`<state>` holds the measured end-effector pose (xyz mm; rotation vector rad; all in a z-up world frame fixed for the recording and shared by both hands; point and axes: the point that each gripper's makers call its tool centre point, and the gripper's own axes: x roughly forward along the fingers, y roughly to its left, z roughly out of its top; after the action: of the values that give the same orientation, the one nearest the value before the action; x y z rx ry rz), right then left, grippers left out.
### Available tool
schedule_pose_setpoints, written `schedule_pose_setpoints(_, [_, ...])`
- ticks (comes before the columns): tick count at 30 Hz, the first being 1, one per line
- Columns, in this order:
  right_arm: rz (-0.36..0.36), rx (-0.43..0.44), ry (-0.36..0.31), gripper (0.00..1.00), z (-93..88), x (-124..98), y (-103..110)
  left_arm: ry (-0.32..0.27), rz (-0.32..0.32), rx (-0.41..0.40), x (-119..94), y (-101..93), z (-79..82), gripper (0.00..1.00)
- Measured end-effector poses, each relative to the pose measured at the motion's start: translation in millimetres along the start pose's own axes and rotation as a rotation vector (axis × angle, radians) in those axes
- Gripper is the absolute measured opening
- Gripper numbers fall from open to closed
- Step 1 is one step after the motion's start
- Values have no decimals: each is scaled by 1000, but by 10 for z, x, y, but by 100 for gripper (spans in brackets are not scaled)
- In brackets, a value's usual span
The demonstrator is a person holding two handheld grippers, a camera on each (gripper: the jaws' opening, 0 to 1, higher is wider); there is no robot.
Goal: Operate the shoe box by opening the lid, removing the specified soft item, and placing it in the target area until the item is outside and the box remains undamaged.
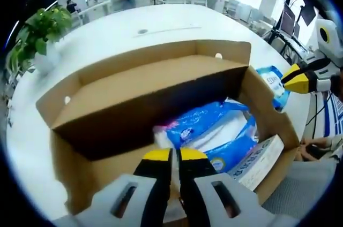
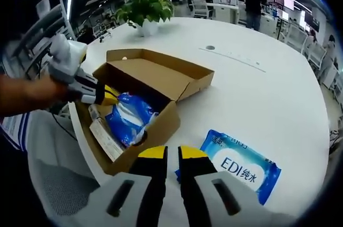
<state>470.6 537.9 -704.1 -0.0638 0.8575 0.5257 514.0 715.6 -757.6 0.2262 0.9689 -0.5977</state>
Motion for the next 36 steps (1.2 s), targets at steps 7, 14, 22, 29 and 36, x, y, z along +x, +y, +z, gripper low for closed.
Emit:
schedule_pose_setpoints(7, [19, -22, -6, 7, 109, 59, 144, -5, 8, -24, -35, 98, -52, 2])
schedule_pose_setpoints(14, [39, -42, -17, 7, 265, 148, 304, -8, 12, -41, -86, 207, -104, 3])
schedule_pose_setpoints(22, [70, -69, -8, 7, 363, 345, 508, -15, 8, -53, -105, 270, -128, 3])
schedule_pose_setpoints(29, [90, -81, 17, 8, 346, 506, 621, -16, -5, -59, -107, 298, -151, 3])
schedule_pose_setpoints(36, [103, -88, 51, 9, 322, 752, 710, -17, -17, -56, -90, 285, -158, 4])
